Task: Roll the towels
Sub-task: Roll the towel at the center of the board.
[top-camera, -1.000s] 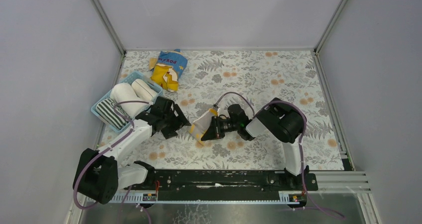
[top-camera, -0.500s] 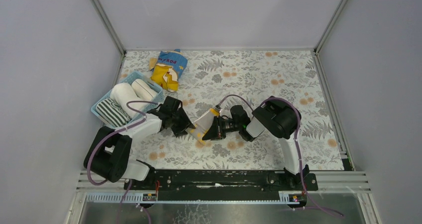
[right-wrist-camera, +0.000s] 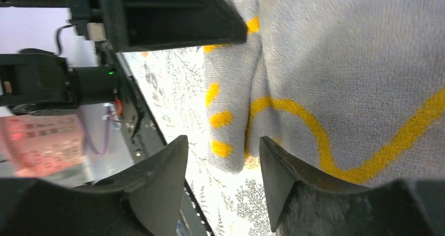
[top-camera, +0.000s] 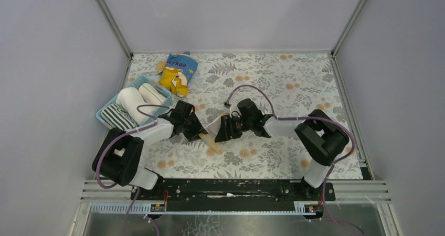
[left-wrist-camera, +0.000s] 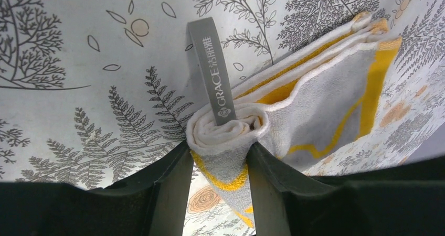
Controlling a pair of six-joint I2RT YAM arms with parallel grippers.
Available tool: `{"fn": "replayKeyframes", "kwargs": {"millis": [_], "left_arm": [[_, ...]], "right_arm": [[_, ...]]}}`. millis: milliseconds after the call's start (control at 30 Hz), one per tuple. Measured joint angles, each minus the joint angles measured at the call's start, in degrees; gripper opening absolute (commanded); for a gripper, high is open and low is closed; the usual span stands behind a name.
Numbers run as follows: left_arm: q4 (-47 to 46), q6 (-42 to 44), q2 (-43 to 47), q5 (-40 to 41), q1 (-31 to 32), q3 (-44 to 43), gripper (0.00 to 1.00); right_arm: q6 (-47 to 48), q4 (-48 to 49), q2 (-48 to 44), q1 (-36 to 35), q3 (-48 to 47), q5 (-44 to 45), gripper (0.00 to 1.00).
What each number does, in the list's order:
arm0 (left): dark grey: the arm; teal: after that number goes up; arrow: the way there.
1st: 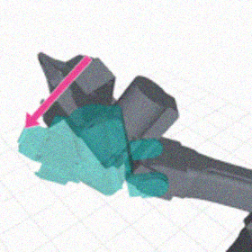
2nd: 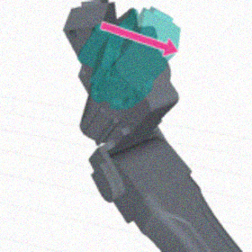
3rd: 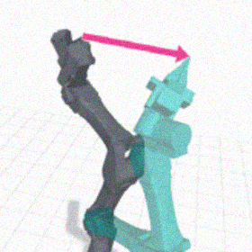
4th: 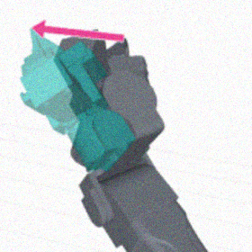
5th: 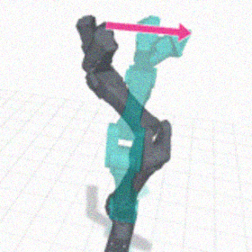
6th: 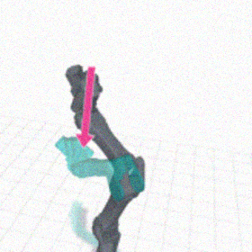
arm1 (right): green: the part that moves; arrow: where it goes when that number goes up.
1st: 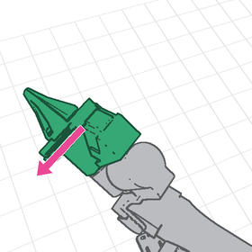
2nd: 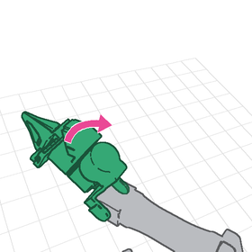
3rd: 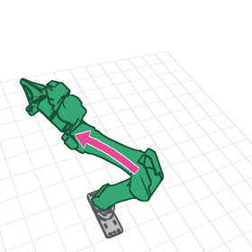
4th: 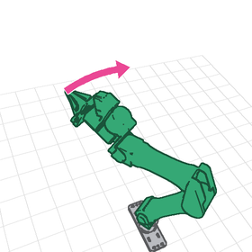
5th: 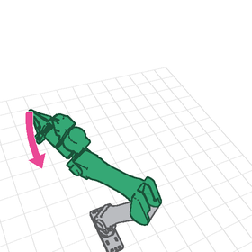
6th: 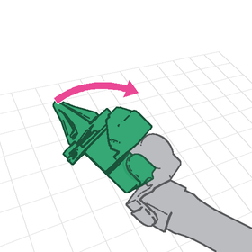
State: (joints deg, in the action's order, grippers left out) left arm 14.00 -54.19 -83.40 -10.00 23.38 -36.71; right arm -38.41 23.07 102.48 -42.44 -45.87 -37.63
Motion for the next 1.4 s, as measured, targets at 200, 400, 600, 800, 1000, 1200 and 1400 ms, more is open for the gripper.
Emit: {"fn": "replayKeyframes", "kwargs": {"millis": [200, 400, 600, 800, 1000, 1200, 1400], "left_arm": [[-0.35, 0.33, -1.01, 0.09, 0.61, -0.90, 0.42], [-0.33, 0.98, -1.55, 0.26, 1.01, -1.51, 0.43], [-0.33, 1.18, -1.77, 0.26, 1.03, -1.68, 0.43], [-0.35, 1.20, -2.16, 0.17, 1.03, -2.05, 0.43], [-0.35, 1.25, -2.27, 0.15, 1.07, -2.16, 0.43], [-0.31, 1.36, -2.47, 0.17, 1.09, -2.40, 0.43], [-0.20, 1.36, -1.97, 0.85, 1.33, -2.34, 0.48]], "right_arm": [[14.71, -19.56, -7.54, -7.21, -7.65, 18.05, 0.66], [25.03, -28.28, -9.29, -17.97, -13.35, 34.49, 0.66], [31.39, -30.58, -4.74, -25.68, -17.59, 47.82, 0.60], [34.29, -31.54, 1.05, -28.70, -18.62, 54.14, 0.59], [34.99, -31.52, 4.42, -29.31, -19.12, 58.71, 0.57], [34.42, -31.67, 6.40, -29.68, -19.69, 63.41, 0.43], [33.62, -31.78, 7.13, -29.83, -19.87, 65.46, 0.23]]}}
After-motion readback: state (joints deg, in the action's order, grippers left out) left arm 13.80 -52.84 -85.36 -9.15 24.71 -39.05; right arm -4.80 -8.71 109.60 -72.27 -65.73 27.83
